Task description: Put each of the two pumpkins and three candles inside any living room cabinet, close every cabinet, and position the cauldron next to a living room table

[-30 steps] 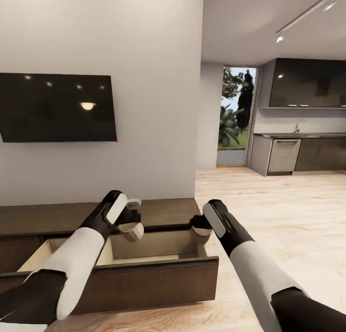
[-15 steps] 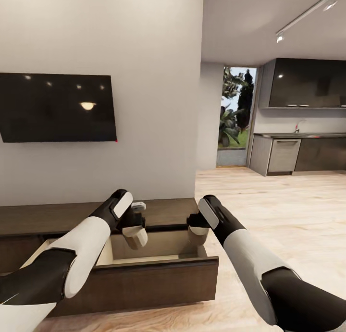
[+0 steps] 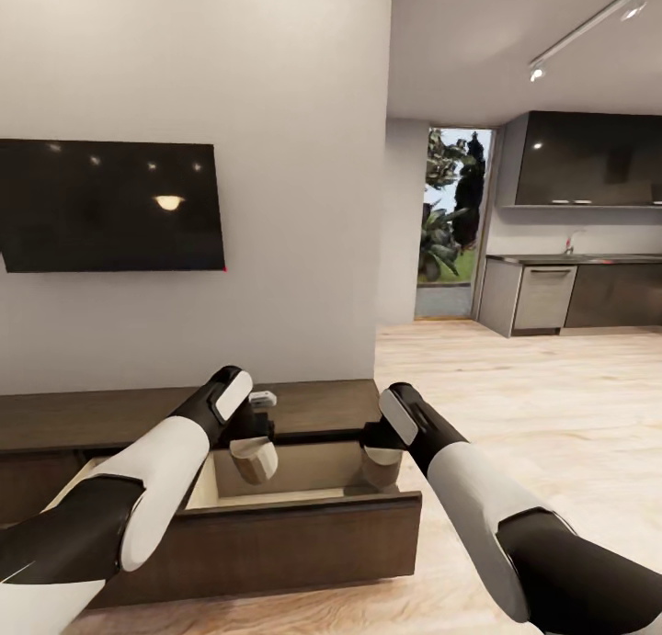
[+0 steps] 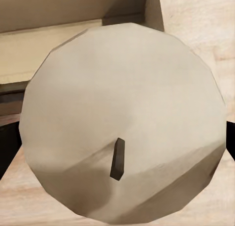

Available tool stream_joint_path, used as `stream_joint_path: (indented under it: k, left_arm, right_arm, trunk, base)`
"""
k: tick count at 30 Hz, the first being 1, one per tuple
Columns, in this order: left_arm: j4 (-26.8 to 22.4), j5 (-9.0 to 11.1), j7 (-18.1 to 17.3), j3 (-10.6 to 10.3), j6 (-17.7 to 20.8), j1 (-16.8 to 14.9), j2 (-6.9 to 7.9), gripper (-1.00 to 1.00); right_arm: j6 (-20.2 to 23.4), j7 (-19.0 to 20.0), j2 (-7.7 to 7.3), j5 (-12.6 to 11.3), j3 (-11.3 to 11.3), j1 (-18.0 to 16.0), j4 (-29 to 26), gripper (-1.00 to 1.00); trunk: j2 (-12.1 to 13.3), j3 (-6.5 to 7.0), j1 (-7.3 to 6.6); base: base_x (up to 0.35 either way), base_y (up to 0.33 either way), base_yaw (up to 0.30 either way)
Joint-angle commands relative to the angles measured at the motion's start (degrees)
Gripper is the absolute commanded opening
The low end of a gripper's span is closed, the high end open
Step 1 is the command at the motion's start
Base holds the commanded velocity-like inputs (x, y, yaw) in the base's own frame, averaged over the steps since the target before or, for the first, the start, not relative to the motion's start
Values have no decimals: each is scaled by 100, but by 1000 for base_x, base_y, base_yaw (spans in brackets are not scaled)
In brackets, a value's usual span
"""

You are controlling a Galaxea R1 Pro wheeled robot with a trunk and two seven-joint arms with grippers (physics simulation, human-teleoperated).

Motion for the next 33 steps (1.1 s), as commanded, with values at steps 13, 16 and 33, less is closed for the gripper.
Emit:
stream_joint_path:
  k: [13,16,33]
  left_arm:
    - [-12,84,39,-46,15,1,9,-100]
    - [-12,84,39,-46,15,1,9,-100]
    - [-12,84,39,-444,15,10,-33,-100]
  right_arm:
    - [3,-42,0,-50,19,-3,5,-100]
    - [2,-37,0,-50,19,-3,2,-100]
    - [-7,-14,0,-48,10,4,5,-100]
  trunk:
    - [-3,-28,0]
    - [-3,-35,0]
    - [-3,-40,0]
  base:
    - [8,16,186]
    - [3,-2,222]
    - [62,-39,24]
